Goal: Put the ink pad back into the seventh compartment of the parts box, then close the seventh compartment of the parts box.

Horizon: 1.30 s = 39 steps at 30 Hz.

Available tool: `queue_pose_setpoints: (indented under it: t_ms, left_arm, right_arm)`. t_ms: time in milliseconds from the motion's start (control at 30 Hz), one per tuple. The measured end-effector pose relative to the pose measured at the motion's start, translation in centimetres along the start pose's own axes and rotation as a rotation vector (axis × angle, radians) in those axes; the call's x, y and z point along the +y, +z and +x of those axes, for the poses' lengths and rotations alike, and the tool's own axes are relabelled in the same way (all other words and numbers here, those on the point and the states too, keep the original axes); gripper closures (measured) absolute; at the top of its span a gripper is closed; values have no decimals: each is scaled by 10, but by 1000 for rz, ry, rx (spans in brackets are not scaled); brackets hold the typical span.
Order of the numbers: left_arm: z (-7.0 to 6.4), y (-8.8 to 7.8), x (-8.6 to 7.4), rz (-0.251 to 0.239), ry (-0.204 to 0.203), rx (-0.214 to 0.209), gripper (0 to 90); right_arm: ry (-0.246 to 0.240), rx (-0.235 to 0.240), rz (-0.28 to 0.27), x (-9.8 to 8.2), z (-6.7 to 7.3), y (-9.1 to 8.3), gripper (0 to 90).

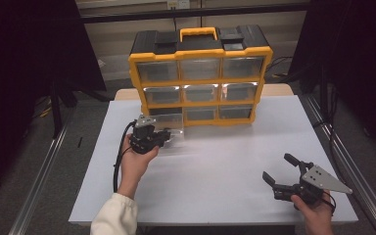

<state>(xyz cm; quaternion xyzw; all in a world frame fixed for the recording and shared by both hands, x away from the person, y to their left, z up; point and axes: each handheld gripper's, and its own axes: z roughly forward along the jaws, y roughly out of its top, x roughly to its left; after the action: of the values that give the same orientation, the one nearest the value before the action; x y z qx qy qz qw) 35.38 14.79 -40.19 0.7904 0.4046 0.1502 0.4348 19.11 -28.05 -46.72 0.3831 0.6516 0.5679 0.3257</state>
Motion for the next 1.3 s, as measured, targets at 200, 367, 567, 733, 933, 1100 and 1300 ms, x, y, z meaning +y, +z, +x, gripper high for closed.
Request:
queue_pose_setpoints:
  t_ms: [200, 367, 567, 733, 933, 1100, 1300]
  left_arm:
    - [0, 2, -1, -7, -7, 18, 900]
    - [0, 4, -1, -5, -5, 26, 900]
    - [1, 3, -2, -11, -10, 33, 900]
    - [2, 4, -2, -15, -15, 38, 900]
    - [3, 5, -2, -12, -8, 44, 900]
    - [3, 6, -3, -15, -13, 51, 900]
    - [2, 7, -3, -23, -13, 56, 900]
  right_arm:
    - [-2, 1, 1, 0, 0, 0, 48]
    - [-3, 1, 0, 0, 0, 0, 48]
    - [-2, 0, -1, 0, 0, 0, 48]
    - [-6, -2, 1, 0, 0, 0, 48]
    - [-4, 0, -3, 0, 0, 0, 48]
    - [-3, 4, -2, 0, 0, 0, 48]
    - [-2, 4, -3, 0, 0, 0, 48]
